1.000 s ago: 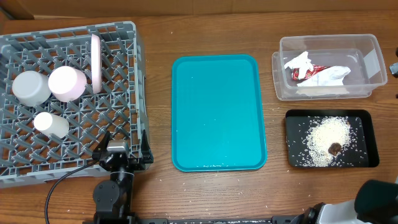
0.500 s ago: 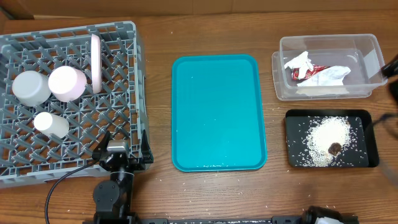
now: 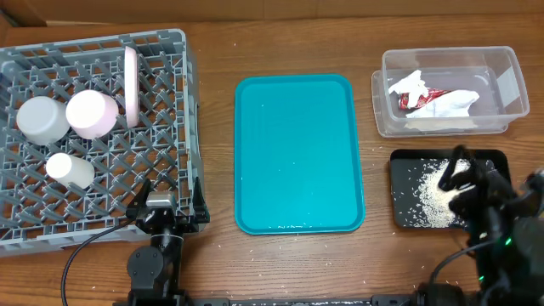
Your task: Sort waste into correct bins and load items into the dishwasher
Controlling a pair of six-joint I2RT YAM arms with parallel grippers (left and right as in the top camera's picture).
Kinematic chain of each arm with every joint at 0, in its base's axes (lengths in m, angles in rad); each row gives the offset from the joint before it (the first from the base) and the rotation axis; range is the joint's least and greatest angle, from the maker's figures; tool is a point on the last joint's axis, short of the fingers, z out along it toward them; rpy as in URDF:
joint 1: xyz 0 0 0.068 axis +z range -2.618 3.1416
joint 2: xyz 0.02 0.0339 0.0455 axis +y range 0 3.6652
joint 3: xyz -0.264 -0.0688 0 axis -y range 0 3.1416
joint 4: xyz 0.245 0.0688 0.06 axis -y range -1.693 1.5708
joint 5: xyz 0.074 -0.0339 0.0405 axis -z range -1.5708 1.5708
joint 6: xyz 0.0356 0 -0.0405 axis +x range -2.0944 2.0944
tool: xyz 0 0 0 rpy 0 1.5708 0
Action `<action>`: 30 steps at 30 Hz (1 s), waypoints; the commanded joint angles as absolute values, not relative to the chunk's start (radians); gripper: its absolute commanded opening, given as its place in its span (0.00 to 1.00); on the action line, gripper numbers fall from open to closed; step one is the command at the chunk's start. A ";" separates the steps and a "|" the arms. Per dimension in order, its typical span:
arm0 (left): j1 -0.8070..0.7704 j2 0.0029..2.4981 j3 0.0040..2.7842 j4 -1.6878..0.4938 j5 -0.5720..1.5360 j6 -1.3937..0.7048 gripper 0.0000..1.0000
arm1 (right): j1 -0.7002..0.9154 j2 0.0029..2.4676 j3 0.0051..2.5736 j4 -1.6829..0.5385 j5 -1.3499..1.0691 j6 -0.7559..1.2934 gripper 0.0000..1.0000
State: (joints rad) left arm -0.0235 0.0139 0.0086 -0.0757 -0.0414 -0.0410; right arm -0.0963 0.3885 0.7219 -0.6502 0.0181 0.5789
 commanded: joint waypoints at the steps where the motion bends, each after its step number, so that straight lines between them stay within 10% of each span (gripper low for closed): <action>1: -0.016 0.004 0.005 -0.074 -0.036 -0.022 1.00 | -0.089 0.293 0.580 -0.558 -0.082 0.567 1.00; 30: -0.016 0.004 0.005 -0.074 -0.036 -0.022 1.00 | 0.020 0.002 0.008 -0.076 -0.109 0.177 1.00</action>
State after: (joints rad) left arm -0.0235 0.0135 0.0086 -0.0761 -0.0414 -0.0410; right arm 0.0139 0.0147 0.0185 -0.0654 -0.1154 0.3351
